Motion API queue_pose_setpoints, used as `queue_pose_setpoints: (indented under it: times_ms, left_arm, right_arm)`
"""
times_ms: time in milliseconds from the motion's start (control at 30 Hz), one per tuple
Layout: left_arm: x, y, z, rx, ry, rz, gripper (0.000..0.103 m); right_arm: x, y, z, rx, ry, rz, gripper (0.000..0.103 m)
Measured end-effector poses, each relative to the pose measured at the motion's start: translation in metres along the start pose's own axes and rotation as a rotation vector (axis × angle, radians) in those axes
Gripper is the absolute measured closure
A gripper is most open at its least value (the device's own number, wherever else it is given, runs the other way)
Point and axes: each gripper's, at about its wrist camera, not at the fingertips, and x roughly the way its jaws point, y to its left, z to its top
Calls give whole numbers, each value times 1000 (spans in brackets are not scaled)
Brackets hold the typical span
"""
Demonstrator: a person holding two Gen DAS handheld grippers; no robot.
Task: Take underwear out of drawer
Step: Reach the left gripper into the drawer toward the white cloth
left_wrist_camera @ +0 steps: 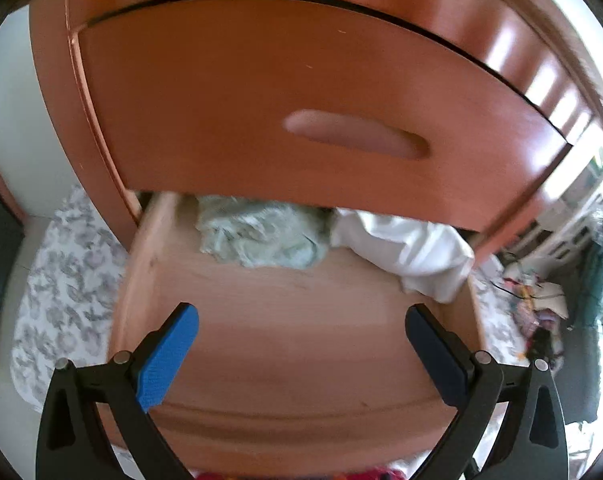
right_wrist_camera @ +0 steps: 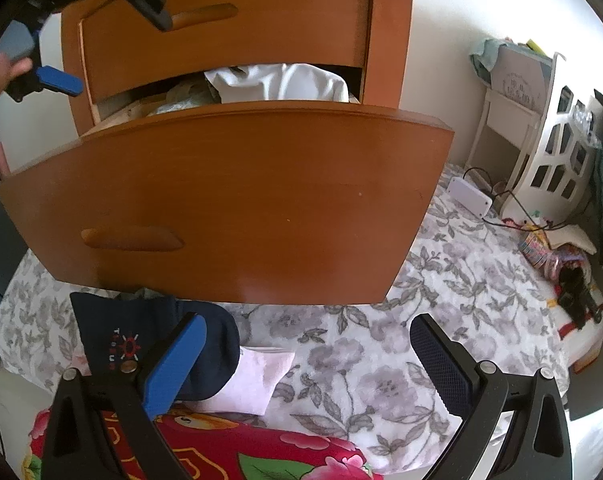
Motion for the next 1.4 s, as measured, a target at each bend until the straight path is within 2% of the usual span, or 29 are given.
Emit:
queue_pose_setpoints:
  times_ms: [233,267,333,467,633,867,1000,1167,1400]
  left_arm:
    - [24,22,11,-136,66,-18,2]
    - [27,24,12,-148,69,-9,4]
    - [35,24,15,-162,87,5,15]
    - [47,23,17,-186,108,11,15]
    - [56,15,24,-139,113,74,18]
    - [57,-15,28,-78,108,38,21]
    - [56,-41,35,-60,86,7,21]
    - [59,-80,39,-5,99,-11,21]
    - [71,-142,33,121,61,52,21]
  right_arm:
    - [3,-6,0,31,15,27,0]
    - [3,-6,0,32,15,28,0]
    - [3,-6,0,35,16,32,0]
    - [4,-9,0,51,21,50,0]
    - [6,-14,-1,77,30,72,0]
    - [9,-18,-1,97,41,93,0]
    - [9,-19,-2,105,44,102,0]
    - [11,-21,-2,117,50,114,0]
    - [13,-24,-3,136,51,133,0]
